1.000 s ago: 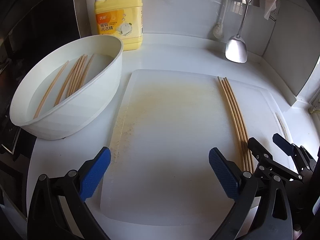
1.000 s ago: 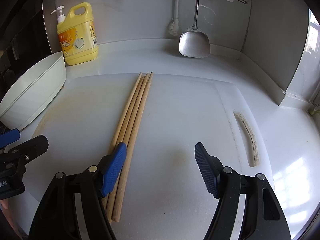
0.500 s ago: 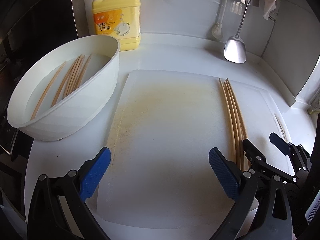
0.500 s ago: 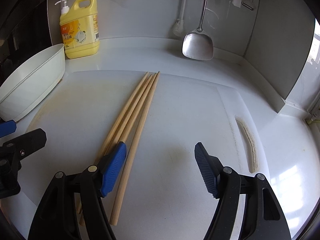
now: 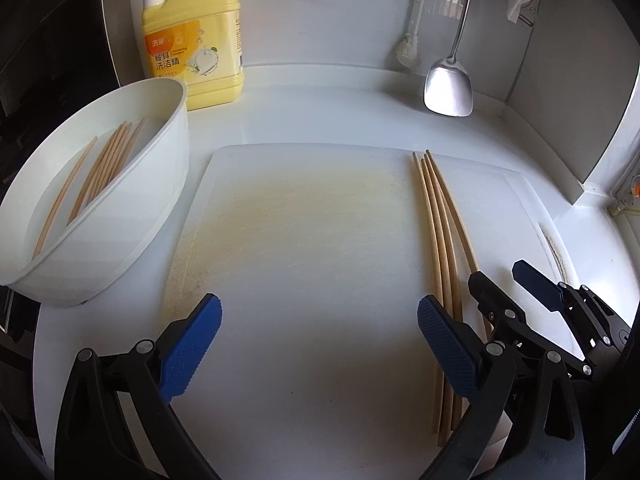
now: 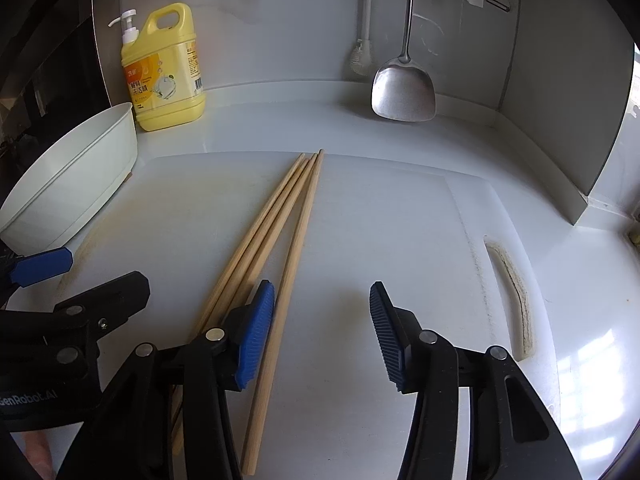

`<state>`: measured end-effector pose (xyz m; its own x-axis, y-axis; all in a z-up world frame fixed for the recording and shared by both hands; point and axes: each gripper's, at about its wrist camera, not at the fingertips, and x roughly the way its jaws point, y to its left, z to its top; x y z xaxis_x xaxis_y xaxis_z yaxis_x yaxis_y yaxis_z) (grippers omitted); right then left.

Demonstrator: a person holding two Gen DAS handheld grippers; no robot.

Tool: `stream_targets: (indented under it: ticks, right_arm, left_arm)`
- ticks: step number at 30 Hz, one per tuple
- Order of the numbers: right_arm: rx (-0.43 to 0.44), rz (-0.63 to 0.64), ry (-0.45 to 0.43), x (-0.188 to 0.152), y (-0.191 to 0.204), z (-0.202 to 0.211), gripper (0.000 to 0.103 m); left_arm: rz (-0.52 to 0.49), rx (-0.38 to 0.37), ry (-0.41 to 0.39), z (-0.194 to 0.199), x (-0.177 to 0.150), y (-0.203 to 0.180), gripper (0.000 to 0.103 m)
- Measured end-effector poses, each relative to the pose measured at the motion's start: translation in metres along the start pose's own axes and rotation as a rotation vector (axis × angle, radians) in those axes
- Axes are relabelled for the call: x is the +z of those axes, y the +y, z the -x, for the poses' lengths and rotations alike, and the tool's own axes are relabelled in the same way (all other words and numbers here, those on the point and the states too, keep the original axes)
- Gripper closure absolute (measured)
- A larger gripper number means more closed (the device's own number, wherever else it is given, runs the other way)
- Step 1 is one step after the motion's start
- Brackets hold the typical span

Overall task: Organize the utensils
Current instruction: 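Push one chopstick apart from the bundle with the right tool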

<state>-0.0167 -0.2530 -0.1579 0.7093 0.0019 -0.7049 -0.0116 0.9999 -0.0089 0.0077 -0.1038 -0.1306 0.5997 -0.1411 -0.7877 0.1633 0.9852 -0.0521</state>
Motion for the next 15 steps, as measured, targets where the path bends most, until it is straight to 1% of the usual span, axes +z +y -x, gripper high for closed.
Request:
stream_targets:
  ticks: [3, 7, 15]
  right_arm:
    - [-0.015, -0.011, -0.001, -0.001, -0.007, 0.0, 0.056]
    - [-0.029, -0.028, 0.001, -0.002, -0.02, 0.0, 0.056]
    - [-0.07, -0.068, 0.004, -0.007, -0.049, 0.004, 0.056]
  left_arm:
    - [-0.007, -0.027, 0.011, -0.005, 0.003, -0.005, 0.006]
    - [-0.022, -0.036, 0.019, -0.01, 0.005, -0.01, 0.006]
    - [-0.056, -0.03, 0.024, -0.02, 0.007, -0.024, 0.006]
